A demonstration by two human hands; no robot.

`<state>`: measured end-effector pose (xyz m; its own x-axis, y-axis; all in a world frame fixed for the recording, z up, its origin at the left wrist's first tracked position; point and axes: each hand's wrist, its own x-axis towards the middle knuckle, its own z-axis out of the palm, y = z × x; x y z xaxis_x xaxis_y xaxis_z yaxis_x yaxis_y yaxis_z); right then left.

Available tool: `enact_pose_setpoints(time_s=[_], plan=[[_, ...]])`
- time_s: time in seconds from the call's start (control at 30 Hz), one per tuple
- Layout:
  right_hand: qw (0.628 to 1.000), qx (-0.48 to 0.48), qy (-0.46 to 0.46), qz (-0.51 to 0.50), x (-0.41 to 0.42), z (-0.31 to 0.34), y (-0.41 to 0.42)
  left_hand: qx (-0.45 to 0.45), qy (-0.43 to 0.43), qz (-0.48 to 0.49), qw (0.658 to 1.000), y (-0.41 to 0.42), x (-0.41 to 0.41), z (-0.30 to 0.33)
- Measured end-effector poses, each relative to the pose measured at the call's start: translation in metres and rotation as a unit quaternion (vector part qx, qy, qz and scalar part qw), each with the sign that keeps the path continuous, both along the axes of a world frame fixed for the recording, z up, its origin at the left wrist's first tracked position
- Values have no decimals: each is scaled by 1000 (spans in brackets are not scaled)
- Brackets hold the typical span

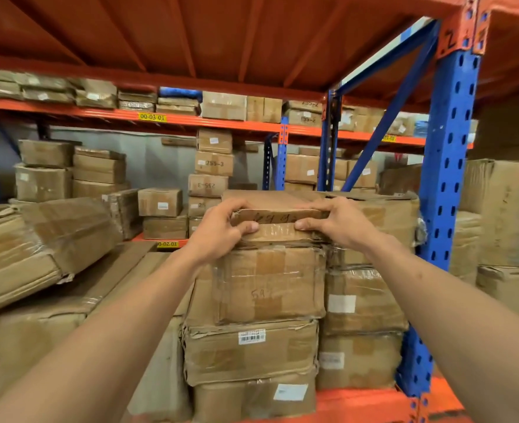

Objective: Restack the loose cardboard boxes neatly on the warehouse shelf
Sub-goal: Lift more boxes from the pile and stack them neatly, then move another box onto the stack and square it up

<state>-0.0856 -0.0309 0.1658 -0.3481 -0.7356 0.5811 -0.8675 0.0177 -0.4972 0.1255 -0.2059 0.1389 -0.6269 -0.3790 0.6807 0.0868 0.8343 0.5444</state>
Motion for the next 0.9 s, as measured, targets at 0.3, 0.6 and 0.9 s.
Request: enact_pose_setpoints(time_s=[0.3,0.6,0.9], plan=[[980,131,109,-100,22,40,0,-5,-14,69,997,1,45,-14],[979,65,188,34,165,51,-122,5,116,333,936,-89,207,-50],[945,162,237,155,307,6,-281,67,-14,434,898,-178,372,-101]])
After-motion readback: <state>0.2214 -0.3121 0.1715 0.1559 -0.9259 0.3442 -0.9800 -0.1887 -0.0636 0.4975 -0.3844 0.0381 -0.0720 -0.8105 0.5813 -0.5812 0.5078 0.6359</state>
